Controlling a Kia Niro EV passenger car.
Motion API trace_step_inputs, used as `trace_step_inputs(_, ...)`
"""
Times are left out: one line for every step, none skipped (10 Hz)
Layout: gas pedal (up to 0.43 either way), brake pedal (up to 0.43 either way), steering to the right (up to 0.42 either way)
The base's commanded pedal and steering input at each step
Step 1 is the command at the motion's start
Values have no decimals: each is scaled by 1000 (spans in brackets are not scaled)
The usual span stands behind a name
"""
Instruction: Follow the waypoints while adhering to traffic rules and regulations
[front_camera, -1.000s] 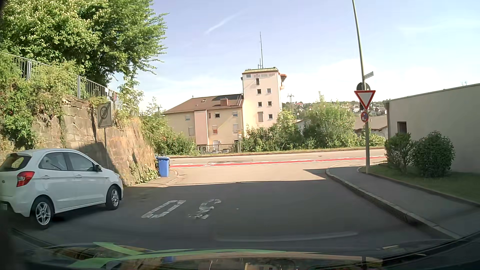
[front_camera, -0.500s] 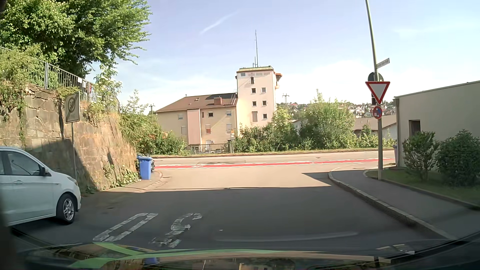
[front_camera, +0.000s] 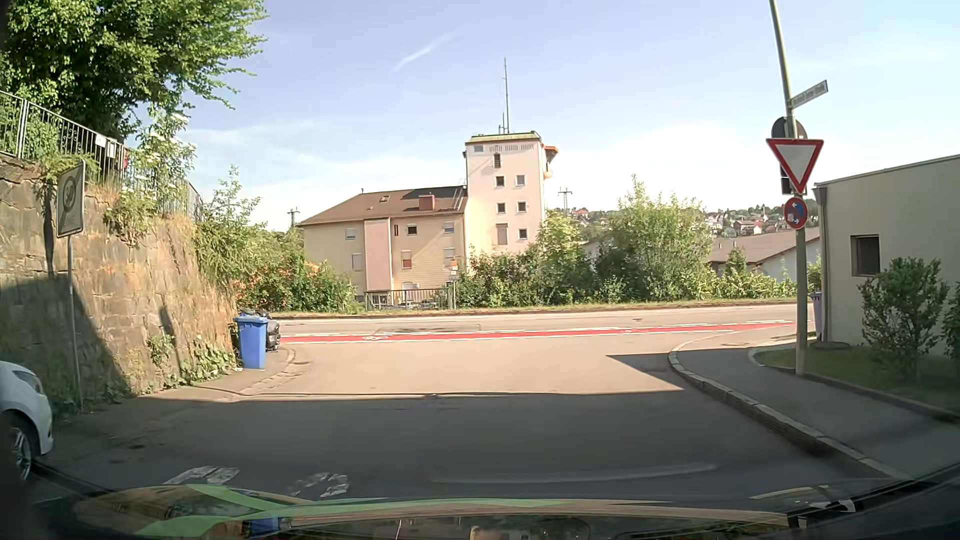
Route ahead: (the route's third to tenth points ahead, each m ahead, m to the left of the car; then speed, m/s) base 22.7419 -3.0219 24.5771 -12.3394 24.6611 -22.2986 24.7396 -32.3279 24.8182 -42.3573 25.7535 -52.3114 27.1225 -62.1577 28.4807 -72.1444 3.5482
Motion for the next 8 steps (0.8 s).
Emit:
trace_step_inputs(0,171,27)
trace_step_inputs(0,171,26)
trace_step_inputs(0,171,24)
trace_step_inputs(0,171,26)
trace_step_inputs(0,171,27)
trace_step_inputs(0,171,27)
trace_step_inputs(0,171,27)
trace_step_inputs(0,177,27)
